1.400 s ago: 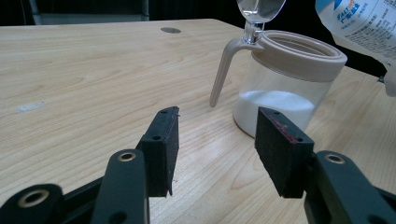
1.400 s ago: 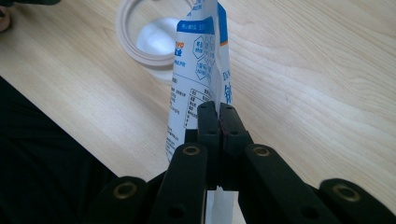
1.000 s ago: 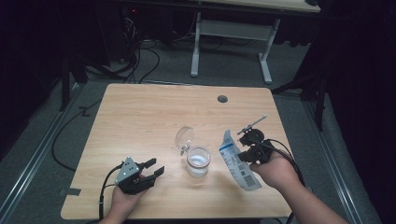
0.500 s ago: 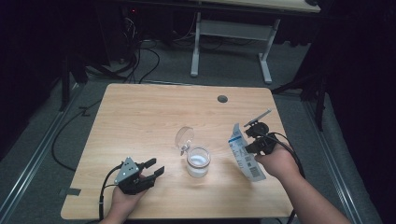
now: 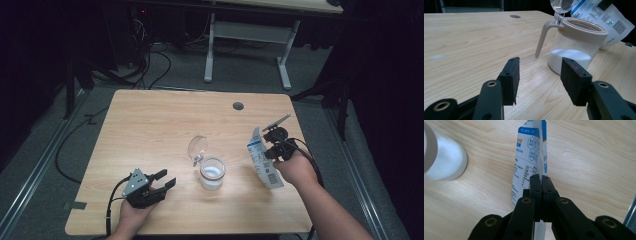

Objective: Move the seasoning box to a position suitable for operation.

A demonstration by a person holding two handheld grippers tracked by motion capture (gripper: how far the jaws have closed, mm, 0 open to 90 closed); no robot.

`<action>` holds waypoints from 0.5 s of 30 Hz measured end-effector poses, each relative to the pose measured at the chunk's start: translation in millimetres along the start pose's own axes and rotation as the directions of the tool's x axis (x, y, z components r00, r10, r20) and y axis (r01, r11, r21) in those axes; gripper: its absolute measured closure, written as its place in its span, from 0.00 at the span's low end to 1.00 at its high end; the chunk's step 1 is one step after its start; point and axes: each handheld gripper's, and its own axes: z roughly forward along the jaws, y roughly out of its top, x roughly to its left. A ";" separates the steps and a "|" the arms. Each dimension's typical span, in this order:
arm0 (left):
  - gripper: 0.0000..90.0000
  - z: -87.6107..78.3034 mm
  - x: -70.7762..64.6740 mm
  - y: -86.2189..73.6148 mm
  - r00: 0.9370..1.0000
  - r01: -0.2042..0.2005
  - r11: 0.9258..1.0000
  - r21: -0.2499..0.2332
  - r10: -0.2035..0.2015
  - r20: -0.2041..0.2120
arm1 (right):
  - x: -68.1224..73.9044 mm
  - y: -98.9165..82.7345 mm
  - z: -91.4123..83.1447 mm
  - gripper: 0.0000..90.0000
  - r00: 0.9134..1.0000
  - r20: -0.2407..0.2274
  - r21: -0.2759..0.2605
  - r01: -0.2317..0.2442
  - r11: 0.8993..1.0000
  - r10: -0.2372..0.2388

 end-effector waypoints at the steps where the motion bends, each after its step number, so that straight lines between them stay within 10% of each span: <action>1: 0.56 0.1 0.1 0.0 1.000 0.000 1.000 0.001 0.000 0.000 | -0.2 0.8 0.4 1.00 1.000 0.002 0.001 -0.002 1.000 0.002; 15: 0.56 1.1 1.5 -1.4 1.000 0.007 1.000 0.008 -0.007 -0.006 | -0.7 6.1 9.4 1.00 1.000 -0.008 -0.040 -0.009 0.999 0.009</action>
